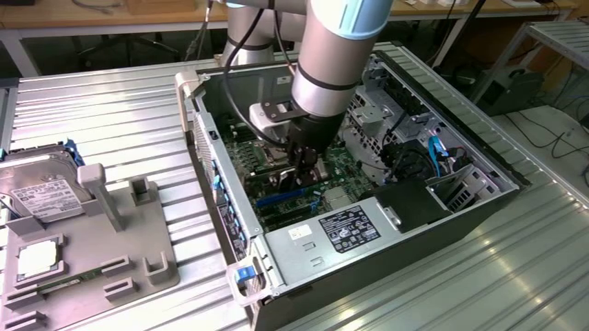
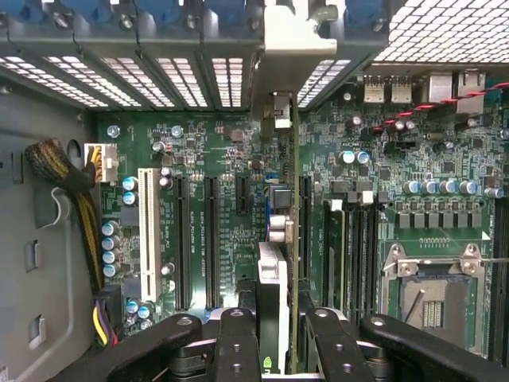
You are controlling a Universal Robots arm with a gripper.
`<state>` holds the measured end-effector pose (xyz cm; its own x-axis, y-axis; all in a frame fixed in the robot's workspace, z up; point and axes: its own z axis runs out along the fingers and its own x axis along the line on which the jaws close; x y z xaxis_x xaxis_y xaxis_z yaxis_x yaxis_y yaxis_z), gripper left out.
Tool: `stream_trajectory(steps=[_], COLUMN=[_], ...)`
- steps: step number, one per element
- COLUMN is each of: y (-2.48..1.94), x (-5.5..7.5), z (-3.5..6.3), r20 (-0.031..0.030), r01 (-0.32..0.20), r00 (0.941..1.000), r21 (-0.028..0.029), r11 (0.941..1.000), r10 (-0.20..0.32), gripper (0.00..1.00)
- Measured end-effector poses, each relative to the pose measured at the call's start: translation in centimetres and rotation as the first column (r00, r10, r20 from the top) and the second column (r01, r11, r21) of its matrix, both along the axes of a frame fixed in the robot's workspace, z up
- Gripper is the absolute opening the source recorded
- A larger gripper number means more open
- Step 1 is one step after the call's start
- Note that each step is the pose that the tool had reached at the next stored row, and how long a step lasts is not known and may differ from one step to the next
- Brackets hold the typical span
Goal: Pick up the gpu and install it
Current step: 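Insert the gpu into the slot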
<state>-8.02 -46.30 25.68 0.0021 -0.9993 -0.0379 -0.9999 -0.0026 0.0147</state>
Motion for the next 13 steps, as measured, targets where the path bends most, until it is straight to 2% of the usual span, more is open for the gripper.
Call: stream_trajectory(steps=[13], y=[-0.13], x=[-0.55], z=[-0.40], r20=[0.0000], r01=[0.000], r00=[1.0000], r21=[0.0001], r11=[1.0000], r10=[0.000], gripper=[0.29])
